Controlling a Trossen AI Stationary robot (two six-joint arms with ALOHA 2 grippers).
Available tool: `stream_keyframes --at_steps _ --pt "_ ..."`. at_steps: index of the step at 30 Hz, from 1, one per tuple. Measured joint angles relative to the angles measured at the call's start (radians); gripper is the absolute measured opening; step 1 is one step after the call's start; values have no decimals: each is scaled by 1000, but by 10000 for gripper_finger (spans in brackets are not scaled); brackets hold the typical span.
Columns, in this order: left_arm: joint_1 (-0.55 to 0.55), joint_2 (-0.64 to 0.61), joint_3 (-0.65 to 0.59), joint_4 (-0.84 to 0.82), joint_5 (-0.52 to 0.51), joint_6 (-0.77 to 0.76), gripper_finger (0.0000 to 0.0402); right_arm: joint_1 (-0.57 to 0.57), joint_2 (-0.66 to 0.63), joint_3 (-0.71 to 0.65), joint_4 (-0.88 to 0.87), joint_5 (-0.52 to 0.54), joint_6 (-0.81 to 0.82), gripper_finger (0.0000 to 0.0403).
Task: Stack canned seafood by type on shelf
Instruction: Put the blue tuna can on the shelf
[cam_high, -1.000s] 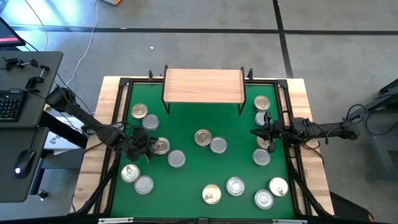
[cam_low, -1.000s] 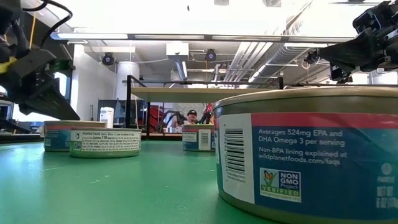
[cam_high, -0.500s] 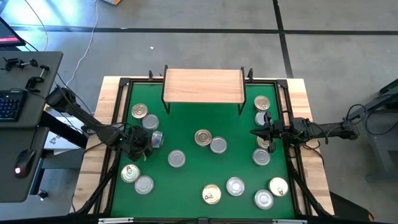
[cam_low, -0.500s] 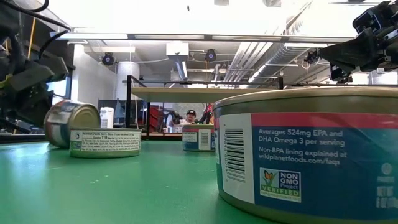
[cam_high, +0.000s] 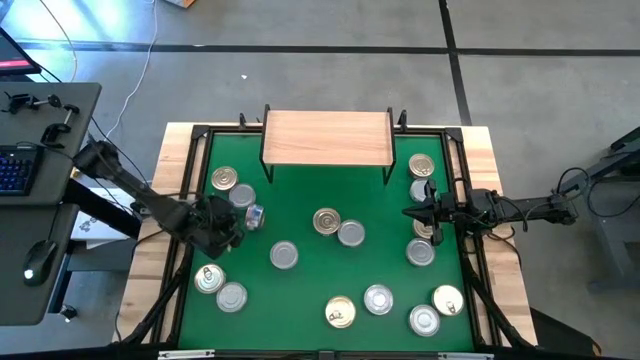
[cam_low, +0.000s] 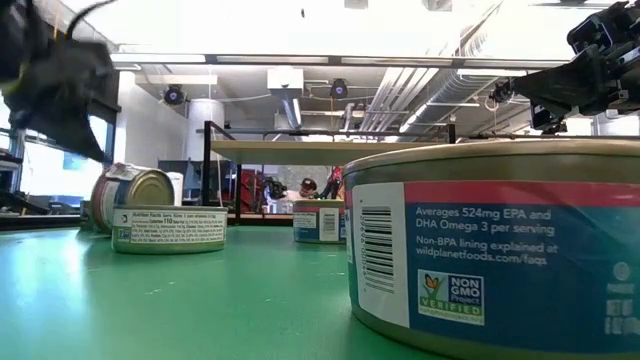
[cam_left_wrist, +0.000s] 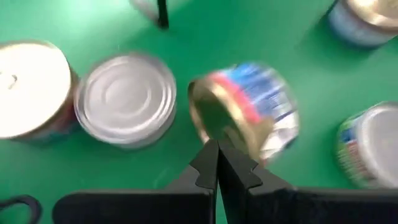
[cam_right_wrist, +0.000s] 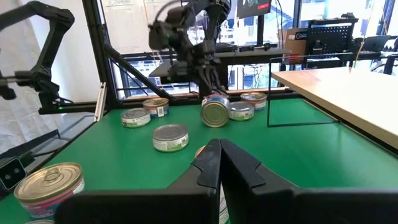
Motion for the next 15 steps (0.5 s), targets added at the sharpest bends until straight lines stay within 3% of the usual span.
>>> stream_keyframes --at_steps 6,10,15 --pt "53 1 33 186 2 222 10 0 0 0 0 0 0 0" --pt "145 1 33 213 179 262 58 0 0 0 0 0 0 0" --pt "259 2 52 195 359 319 153 0 0 0 0 0 0 0"
